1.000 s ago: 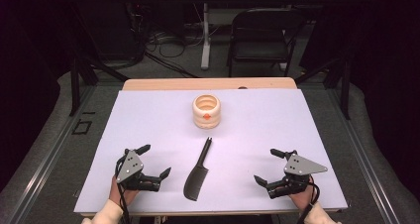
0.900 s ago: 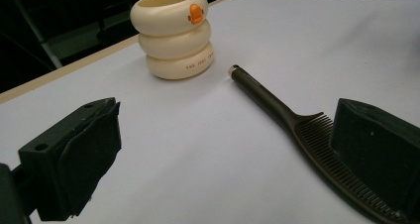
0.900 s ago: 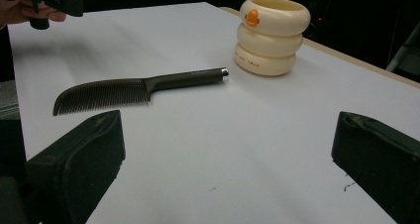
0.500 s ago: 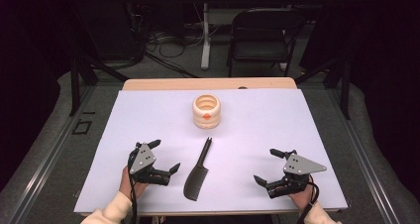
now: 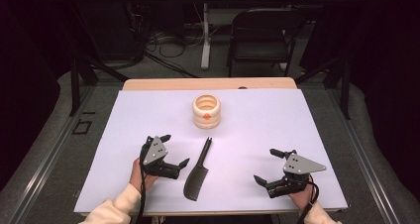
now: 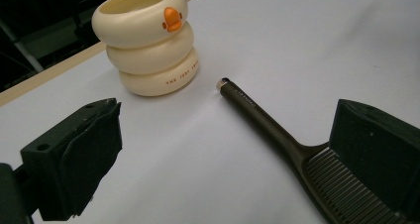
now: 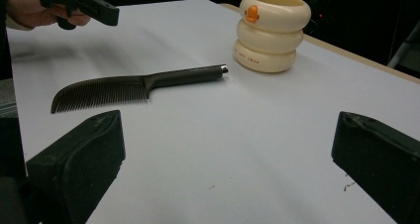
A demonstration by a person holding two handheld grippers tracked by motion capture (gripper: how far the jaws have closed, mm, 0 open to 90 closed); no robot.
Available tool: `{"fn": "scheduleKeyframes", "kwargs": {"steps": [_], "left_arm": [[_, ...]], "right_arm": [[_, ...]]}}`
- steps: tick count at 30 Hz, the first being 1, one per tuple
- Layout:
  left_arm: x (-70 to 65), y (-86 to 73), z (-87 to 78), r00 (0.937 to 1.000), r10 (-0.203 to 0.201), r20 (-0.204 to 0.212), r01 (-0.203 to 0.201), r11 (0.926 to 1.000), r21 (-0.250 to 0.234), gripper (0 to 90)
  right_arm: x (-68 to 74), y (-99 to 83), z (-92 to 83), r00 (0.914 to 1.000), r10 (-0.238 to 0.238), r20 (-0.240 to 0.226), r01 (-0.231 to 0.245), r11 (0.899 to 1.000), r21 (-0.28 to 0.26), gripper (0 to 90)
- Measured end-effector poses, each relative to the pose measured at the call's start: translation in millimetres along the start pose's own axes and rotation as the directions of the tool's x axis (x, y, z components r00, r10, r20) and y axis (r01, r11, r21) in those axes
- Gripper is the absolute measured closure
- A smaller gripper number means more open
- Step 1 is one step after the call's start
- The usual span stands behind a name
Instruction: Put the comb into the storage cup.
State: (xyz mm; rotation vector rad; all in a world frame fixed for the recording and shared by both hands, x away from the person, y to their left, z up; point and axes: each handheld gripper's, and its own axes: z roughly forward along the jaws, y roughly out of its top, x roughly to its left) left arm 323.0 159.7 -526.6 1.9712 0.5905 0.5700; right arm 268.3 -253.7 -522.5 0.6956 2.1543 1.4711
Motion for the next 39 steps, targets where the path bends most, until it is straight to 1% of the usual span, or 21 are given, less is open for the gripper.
{"fn": "scheduleKeyframes", "kwargs": {"steps": [1, 3, 6, 7, 8, 9, 12, 16, 18, 19, 20, 25, 26, 33, 34, 36, 39], "left_arm": [[-0.3, 0.7, 2.0, 1.0, -0.005, 0.007, 0.005, 1.0, 0.0, 0.2], [-0.9, 2.7, 4.9, 0.9999, 0.001, 0.014, -0.001, 1.0, 0.008, 0.1], [-1.9, 5.1, 9.2, 0.9998, 0.008, 0.018, -0.008, 0.9999, 0.011, 0.1], [-2.2, 5.8, 10.8, 0.9998, 0.003, 0.02, -0.004, 0.9999, 0.013, 0.1], [-2.0, 6.8, 12.0, 0.9997, 0.008, 0.022, -0.009, 0.9998, 0.019, 0.0], [-2.4, 7.4, 13.2, 0.9997, 0.004, 0.022, -0.004, 0.9999, 0.013, 0.0], [-1.7, 9.7, 16.5, 0.9996, 0.007, 0.026, -0.007, 0.9998, 0.017, 0.0], [-1.7, 11.9, 24.0, 0.9994, 0.002, 0.036, -0.003, 0.9996, 0.03, 0.0], [-1.8, 14.0, 27.0, 0.9993, 0.008, 0.038, -0.009, 0.9993, 0.037, 0.0], [-2.4, 14.7, 28.7, 0.9992, 0.004, 0.041, -0.006, 0.9995, 0.03, 0.0], [-2.5, 15.8, 29.8, 0.9991, 0.012, 0.042, -0.013, 0.9993, 0.034, 0.0], [-2.5, 19.0, 36.1, 0.9987, 0.01, 0.05, -0.012, 0.9991, 0.039, 0.0], [-2.1, 21.0, 38.9, 0.9983, 0.012, 0.057, -0.014, 0.9989, 0.045, 0.0], [-3.6, 27.8, 44.4, 0.998, 0.018, 0.061, -0.021, 0.9987, 0.047, 0.0], [-4.0, 29.0, 47.2, 0.9975, 0.023, 0.066, -0.026, 0.9984, 0.05, 0.1], [-4.6, 29.7, 50.7, 0.9971, 0.019, 0.074, -0.024, 0.9982, 0.055, 0.1], [-4.9, 31.6, 54.4, 0.9968, 0.022, 0.077, -0.027, 0.9977, 0.063, 0.1]], "right_arm": [[0.0, 0.1, 0.0, 1.0, -0.001, -0.001, 0.001, 1.0, -0.001, 0.0], [0.5, 0.2, -0.1, 1.0, 0.0, 0.001, 0.0, 1.0, -0.001, 0.0], [0.9, 0.3, -0.4, 1.0, -0.004, 0.002, 0.004, 1.0, -0.003, 0.0], [0.7, 0.2, -0.4, 1.0, -0.003, 0.001, 0.003, 1.0, -0.002, 0.0], [0.7, 0.1, -0.4, 1.0, 0.001, 0.001, -0.001, 1.0, -0.002, 0.0], [0.4, 0.0, -0.3, 1.0, -0.002, 0.001, 0.002, 1.0, -0.001, 0.0], [0.7, 0.2, -0.3, 1.0, -0.002, 0.0, 0.002, 1.0, -0.001, 0.0], [0.5, 0.1, -0.4, 1.0, -0.002, 0.001, 0.002, 1.0, 0.0, 0.0], [0.8, 0.3, -0.4, 1.0, -0.003, 0.0, 0.003, 1.0, -0.002, 0.0], [0.8, 0.4, -0.4, 1.0, -0.004, 0.0, 0.004, 1.0, -0.004, 0.0], [0.7, 0.3, -0.4, 1.0, -0.004, 0.0, 0.004, 1.0, -0.004, 0.0], [0.0, 0.0, 0.2, 1.0, 0.0, 0.0, 0.0, 1.0, 0.001, 0.0], [0.2, 0.0, 0.1, 1.0, 0.0, -0.001, 0.0, 1.0, 0.001, 0.0], [0.8, 0.1, 0.1, 1.0, 0.0, -0.003, 0.0, 1.0, 0.002, 0.0], [0.7, 0.3, -0.2, 1.0, -0.005, -0.002, 0.005, 1.0, 0.0, 0.0], [0.0, 0.2, -0.3, 1.0, -0.002, 0.002, 0.002, 1.0, -0.003, 0.0], [0.1, -0.1, 1.2, 1.0, 0.001, -0.005, -0.001, 1.0, 0.005, 0.0]]}}
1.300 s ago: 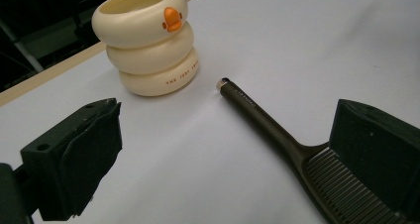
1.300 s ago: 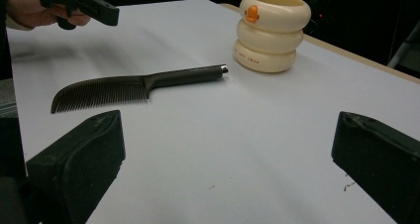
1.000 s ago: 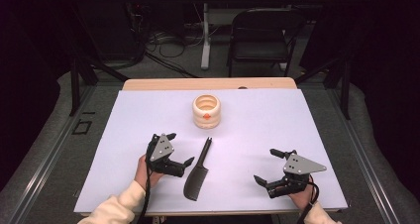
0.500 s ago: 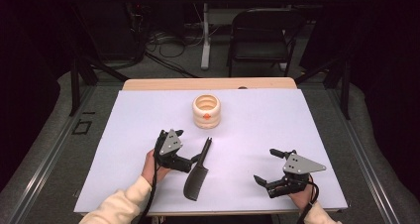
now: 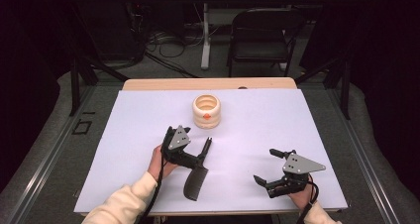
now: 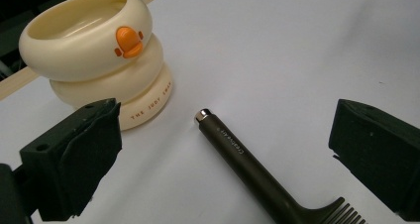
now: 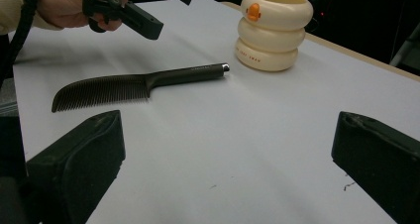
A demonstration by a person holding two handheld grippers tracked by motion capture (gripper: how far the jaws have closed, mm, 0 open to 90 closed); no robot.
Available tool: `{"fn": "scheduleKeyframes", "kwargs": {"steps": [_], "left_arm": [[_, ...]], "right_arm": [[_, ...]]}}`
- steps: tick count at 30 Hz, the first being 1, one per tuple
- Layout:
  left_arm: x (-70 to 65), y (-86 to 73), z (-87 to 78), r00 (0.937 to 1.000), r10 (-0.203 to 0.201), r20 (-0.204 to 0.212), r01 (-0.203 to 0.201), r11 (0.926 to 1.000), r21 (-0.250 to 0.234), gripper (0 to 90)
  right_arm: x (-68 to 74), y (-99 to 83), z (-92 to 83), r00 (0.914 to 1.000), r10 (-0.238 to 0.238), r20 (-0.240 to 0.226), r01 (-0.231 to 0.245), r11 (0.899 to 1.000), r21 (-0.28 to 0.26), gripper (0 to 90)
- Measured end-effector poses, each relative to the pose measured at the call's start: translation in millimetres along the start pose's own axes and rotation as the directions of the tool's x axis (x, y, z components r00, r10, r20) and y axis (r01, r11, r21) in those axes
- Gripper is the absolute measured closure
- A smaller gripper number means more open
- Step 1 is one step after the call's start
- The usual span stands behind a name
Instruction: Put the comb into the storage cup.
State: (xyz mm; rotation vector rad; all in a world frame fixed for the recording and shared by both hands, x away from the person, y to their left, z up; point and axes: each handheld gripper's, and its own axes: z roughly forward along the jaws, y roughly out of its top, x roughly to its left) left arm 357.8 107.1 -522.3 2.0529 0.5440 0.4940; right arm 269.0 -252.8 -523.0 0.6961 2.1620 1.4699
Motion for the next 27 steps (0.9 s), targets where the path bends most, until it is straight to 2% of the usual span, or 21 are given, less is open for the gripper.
{"fn": "scheduleKeyframes", "kwargs": {"steps": [9, 15, 18, 19, 25, 27], "left_arm": [[-0.2, 5.3, 10.6, 1.0, 0.0, 0.01, -0.001, 0.9997, 0.024, 0.6], [-1.5, 7.1, 19.6, 0.9996, 0.013, 0.025, -0.014, 0.999, 0.042, 8.3], [-1.5, 7.8, 21.6, 0.9994, 0.017, 0.031, -0.019, 0.9987, 0.047, 15.7], [-1.3, 8.2, 22.9, 0.9992, 0.019, 0.035, -0.021, 0.9987, 0.047, 15.7], [-1.7, 9.6, 35.1, 0.998, 0.02, 0.06, -0.026, 0.9954, 0.093, 37.4], [-1.4, 9.5, 36.7, 0.9974, 0.024, 0.068, -0.03, 0.9951, 0.094, 46.4]], "right_arm": [[0.3, 0.2, -0.3, 1.0, -0.003, 0.0, 0.003, 1.0, -0.001, 0.0], [0.3, 0.0, -0.5, 1.0, -0.003, 0.001, 0.003, 1.0, 0.001, 0.0], [0.5, 0.2, 0.0, 1.0, -0.005, -0.001, 0.005, 1.0, 0.004, 0.0], [0.5, 0.2, 0.0, 1.0, -0.005, -0.001, 0.005, 1.0, 0.004, 0.0], [0.6, 0.1, 0.0, 1.0, -0.005, -0.001, 0.005, 1.0, 0.008, 0.0], [0.7, 0.1, -0.1, 1.0, -0.005, -0.002, 0.005, 1.0, 0.008, 0.0]]}}
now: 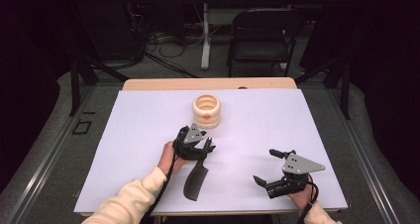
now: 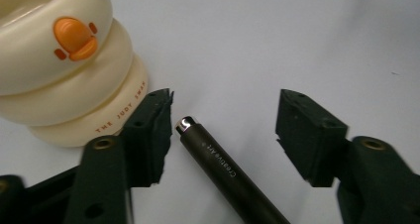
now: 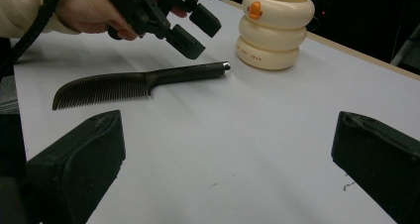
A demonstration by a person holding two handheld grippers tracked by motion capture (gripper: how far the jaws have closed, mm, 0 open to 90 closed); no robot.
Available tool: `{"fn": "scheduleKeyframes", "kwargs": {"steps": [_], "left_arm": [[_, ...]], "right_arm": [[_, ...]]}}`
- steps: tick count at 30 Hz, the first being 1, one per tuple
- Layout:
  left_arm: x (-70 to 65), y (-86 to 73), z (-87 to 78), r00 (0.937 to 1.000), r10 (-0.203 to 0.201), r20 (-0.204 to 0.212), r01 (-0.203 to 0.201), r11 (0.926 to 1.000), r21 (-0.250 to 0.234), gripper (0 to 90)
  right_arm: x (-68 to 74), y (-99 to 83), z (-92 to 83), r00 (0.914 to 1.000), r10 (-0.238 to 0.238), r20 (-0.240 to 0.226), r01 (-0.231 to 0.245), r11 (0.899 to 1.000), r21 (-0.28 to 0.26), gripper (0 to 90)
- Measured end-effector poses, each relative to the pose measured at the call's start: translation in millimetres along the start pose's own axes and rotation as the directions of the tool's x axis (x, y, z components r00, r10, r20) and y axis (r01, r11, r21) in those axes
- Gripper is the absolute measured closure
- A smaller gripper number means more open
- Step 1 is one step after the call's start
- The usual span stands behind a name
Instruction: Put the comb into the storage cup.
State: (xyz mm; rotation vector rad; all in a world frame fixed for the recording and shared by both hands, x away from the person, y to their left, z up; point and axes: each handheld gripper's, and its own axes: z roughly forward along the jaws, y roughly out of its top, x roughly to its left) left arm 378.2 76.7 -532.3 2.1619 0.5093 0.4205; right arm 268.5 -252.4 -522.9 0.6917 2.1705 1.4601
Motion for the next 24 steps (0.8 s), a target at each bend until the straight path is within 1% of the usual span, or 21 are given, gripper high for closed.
{"fn": "scheduleKeyframes", "kwargs": {"steps": [1, 2, 3, 4, 5, 6, 10, 12, 14, 15, 16, 18, 19, 20, 21, 23, 24], "left_arm": [[0.2, 0.2, 3.7, 1.0, 0.001, 0.004, -0.001, 0.9999, 0.017, 49.3], [0.7, 0.0, 5.7, 0.9999, -0.002, 0.015, 0.002, 0.9998, 0.02, 53.6], [0.7, 0.0, 5.7, 0.9999, -0.002, 0.015, 0.002, 0.9998, 0.02, 57.6], [2.1, 0.3, 9.7, 0.9996, -0.008, 0.029, 0.007, 0.9994, 0.034, 61.2], [2.7, 0.5, 11.8, 0.9994, -0.009, 0.032, 0.008, 0.9993, 0.038, 64.7], [3.4, 1.0, 13.6, 0.9994, -0.009, 0.034, 0.007, 0.9986, 0.052, 67.6], [6.3, 0.9, 21.3, 0.9986, -0.017, 0.05, 0.012, 0.9963, 0.086, 84.7], [7.2, 0.7, 24.7, 0.9984, -0.015, 0.054, 0.01, 0.9948, 0.101, 89.3], [7.4, 0.5, 26.1, 0.9982, -0.015, 0.058, 0.008, 0.9941, 0.108, 90.0], [8.5, 0.3, 28.5, 0.9975, -0.012, 0.07, 0.003, 0.9924, 0.123, 90.0], [9.1, 0.5, 30.0, 0.9974, -0.008, 0.072, -0.001, 0.9915, 0.13, 90.0], [9.4, 0.4, 33.9, 0.9973, -0.015, 0.072, 0.004, 0.9898, 0.142, 90.0], [9.7, 0.6, 35.4, 0.9971, -0.009, 0.075, -0.003, 0.9885, 0.151, 90.0], [9.2, 0.3, 37.3, 0.9977, -0.008, 0.067, -0.002, 0.9885, 0.151, 90.0], [9.3, 0.4, 37.8, 0.9976, -0.006, 0.069, -0.005, 0.9871, 0.16, 90.0], [8.9, 0.1, 38.6, 0.9977, -0.006, 0.067, -0.005, 0.9865, 0.164, 90.0], [9.2, 0.0, 38.9, 0.9981, 0.004, 0.061, -0.015, 0.9846, 0.174, 90.0]], "right_arm": [[0.0, -0.4, 0.5, 1.0, 0.005, -0.003, -0.005, 1.0, 0.001, 0.0], [-0.3, -0.4, 0.7, 1.0, 0.004, -0.002, -0.004, 1.0, 0.003, 0.0], [-0.2, -0.4, 0.8, 1.0, 0.004, -0.002, -0.004, 1.0, 0.004, 0.0], [-0.3, -0.4, 0.8, 1.0, 0.003, -0.001, -0.003, 1.0, 0.003, 0.0], [-0.4, -0.4, 0.9, 1.0, 0.003, -0.001, -0.003, 1.0, 0.003, 0.0], [-0.1, -0.4, 0.9, 1.0, 0.004, -0.001, -0.004, 1.0, 0.004, 0.0], [-0.1, -0.5, 0.3, 1.0, 0.001, -0.001, -0.001, 1.0, 0.001, 0.1], [-0.3, -0.4, 0.4, 1.0, 0.001, -0.001, -0.001, 1.0, 0.0, 0.1], [0.0, -0.4, 0.6, 1.0, 0.0, -0.003, 0.0, 1.0, 0.001, 0.2], [0.2, -0.4, 1.2, 1.0, -0.001, -0.002, 0.001, 1.0, 0.007, 0.3], [0.3, -0.4, 1.2, 1.0, 0.0, -0.003, 0.0, 1.0, 0.007, 0.2], [0.3, -0.4, 1.0, 1.0, -0.002, -0.002, 0.002, 1.0, 0.003, 0.3], [0.2, -0.4, 0.8, 1.0, 0.0, -0.001, 0.0, 1.0, 0.005, 0.3], [0.2, -0.5, 0.9, 1.0, 0.001, -0.001, -0.001, 1.0, 0.006, 0.3], [0.2, -0.5, 0.8, 1.0, 0.0, -0.002, 0.0, 1.0, 0.007, 0.3], [0.5, -0.3, 1.0, 1.0, 0.0, -0.003, 0.0, 1.0, 0.003, 0.3], [0.5, -0.3, 1.1, 1.0, -0.003, -0.003, 0.003, 1.0, 0.004, 0.3]]}}
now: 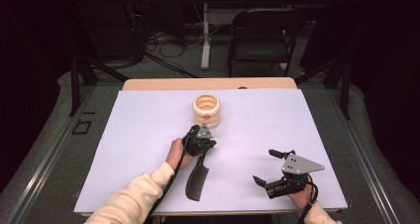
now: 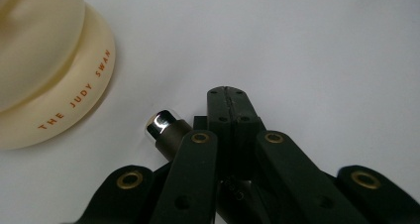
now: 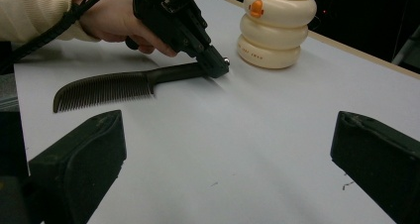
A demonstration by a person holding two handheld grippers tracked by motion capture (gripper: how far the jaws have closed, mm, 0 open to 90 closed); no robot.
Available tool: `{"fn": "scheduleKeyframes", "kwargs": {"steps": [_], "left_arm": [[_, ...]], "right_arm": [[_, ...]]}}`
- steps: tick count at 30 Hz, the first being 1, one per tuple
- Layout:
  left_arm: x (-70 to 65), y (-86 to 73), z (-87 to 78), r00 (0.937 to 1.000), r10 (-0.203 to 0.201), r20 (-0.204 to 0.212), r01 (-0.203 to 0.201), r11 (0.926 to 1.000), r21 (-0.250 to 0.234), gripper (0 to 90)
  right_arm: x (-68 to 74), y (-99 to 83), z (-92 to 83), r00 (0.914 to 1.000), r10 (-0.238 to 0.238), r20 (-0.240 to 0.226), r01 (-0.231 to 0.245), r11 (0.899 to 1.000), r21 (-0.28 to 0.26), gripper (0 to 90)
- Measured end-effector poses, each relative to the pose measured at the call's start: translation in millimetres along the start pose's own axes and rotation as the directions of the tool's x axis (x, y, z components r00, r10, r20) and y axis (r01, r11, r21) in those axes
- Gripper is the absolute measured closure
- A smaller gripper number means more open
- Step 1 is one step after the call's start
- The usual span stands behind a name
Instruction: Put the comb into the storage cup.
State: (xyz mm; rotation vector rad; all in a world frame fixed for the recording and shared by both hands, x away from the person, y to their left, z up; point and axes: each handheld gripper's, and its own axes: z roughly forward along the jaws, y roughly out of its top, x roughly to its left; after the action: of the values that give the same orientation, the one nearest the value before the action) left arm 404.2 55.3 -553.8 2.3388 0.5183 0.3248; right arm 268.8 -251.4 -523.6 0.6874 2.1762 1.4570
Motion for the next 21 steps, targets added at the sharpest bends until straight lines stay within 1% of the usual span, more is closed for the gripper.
{"fn": "scheduleKeyframes", "kwargs": {"steps": [3, 10, 12, 13, 21], "left_arm": [[0.5, -0.4, -0.6, 0.9999, -0.001, -0.01, 0.001, 1.0, 0.007, 90.0], [3.2, -1.4, -3.9, 0.9999, 0.002, -0.012, -0.002, 0.9997, 0.023, 90.0], [4.0, -2.1, -4.6, 0.9999, -0.004, -0.012, 0.004, 0.9998, 0.022, 90.0], [4.8, -2.3, -5.4, 0.9999, 0.0, -0.016, 0.0, 0.9997, 0.025, 90.0], [6.4, -5.9, -9.2, 0.9997, -0.005, -0.023, 0.006, 0.9996, 0.029, 90.0]], "right_arm": [[-0.2, 0.0, -0.1, 1.0, 0.002, 0.001, -0.002, 1.0, -0.001, 0.3], [-0.1, 0.0, -0.5, 1.0, 0.003, 0.001, -0.003, 1.0, 0.001, 0.3], [-0.1, 0.1, -0.5, 1.0, 0.001, 0.002, -0.001, 1.0, 0.002, 0.3], [-0.2, 0.0, -0.4, 1.0, 0.002, 0.001, -0.002, 1.0, 0.001, 0.3], [-0.3, 0.0, -0.3, 1.0, 0.001, 0.001, -0.001, 1.0, 0.001, 0.3]]}}
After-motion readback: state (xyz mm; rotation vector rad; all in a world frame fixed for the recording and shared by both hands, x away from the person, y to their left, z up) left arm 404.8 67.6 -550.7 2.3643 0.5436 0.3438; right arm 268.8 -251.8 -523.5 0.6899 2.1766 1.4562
